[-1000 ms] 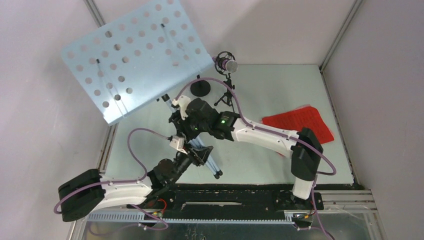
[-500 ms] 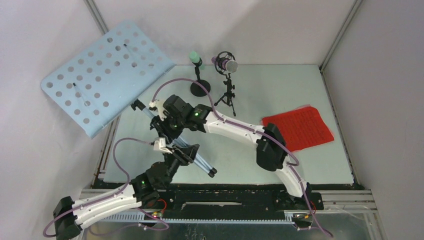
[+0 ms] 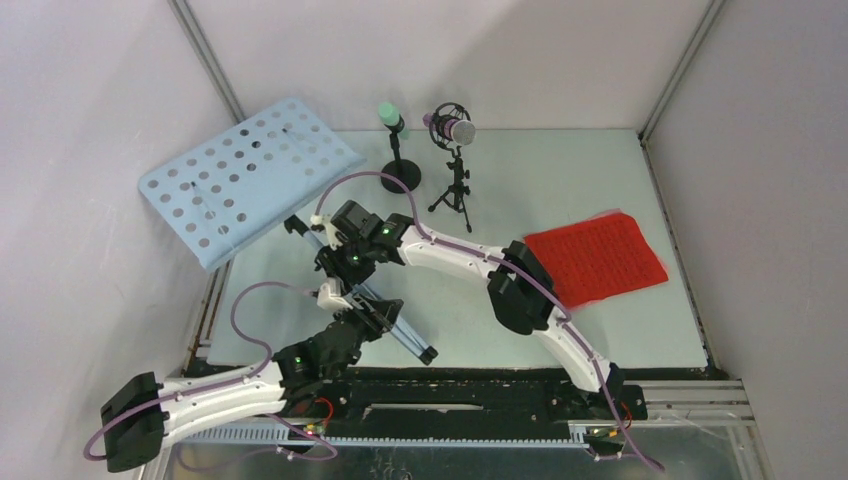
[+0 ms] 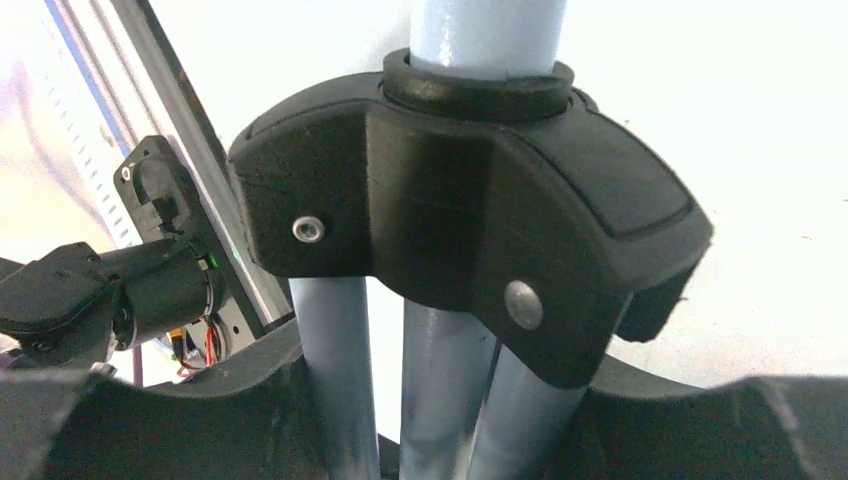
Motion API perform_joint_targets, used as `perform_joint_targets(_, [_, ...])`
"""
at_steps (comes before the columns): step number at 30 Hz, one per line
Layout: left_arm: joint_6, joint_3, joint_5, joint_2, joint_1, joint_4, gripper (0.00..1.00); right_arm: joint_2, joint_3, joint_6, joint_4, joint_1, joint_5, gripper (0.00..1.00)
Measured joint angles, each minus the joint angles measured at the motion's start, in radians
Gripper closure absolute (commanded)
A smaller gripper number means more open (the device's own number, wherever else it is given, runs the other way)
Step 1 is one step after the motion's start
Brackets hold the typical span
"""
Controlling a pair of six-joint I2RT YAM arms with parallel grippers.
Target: Pack up the instrument practice props
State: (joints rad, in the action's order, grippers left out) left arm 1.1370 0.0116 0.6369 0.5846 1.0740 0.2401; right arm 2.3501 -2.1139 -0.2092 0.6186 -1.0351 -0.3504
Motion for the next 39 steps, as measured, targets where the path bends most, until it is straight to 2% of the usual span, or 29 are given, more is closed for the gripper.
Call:
perform_joint_targets(9, [0.042,0.0,-0.013,-0.06,0.003,-0.132,0.96,0.058,0.0,-0.095,0.001,0.021,0.008,1.0])
perform_joint_targets(13, [0.042,0.0,-0.012,-0.093,0.006,-0.217,0.9,0.1,-0.001,-0.158,0.001,0.03,0.011,1.0])
perform_joint_targets(17, [0.057,0.0,-0.002,-0.112,0.008,-0.256,0.76,0.133,-0.018,-0.206,0.01,0.045,-0.004,1.0])
perform_joint_targets(19, [0.063,0.0,0.013,-0.116,0.008,-0.261,0.57,0.143,-0.032,-0.223,0.013,0.051,-0.004,1.0])
perform_joint_targets(22, [0.069,0.0,0.035,-0.116,0.007,-0.265,0.35,0.16,-0.059,-0.235,0.021,0.057,-0.007,1.0])
perform_joint_targets(24, [0.068,0.0,0.05,-0.121,0.007,-0.281,0.26,0.171,-0.076,-0.238,0.024,0.06,-0.014,1.0])
perform_joint_targets(28, [0.066,0.019,0.084,-0.158,0.008,-0.349,0.14,0.188,-0.103,-0.205,0.028,0.078,-0.035,1.0])
perform_joint_targets(30, [0.065,0.061,0.099,-0.185,0.008,-0.443,0.02,0.191,-0.107,-0.19,0.021,0.089,-0.033,1.0])
perform_joint_targets(39, [0.068,0.3,0.147,-0.235,0.008,-0.821,0.0,0.198,-0.116,-0.221,0.0,0.113,-0.017,1.0])
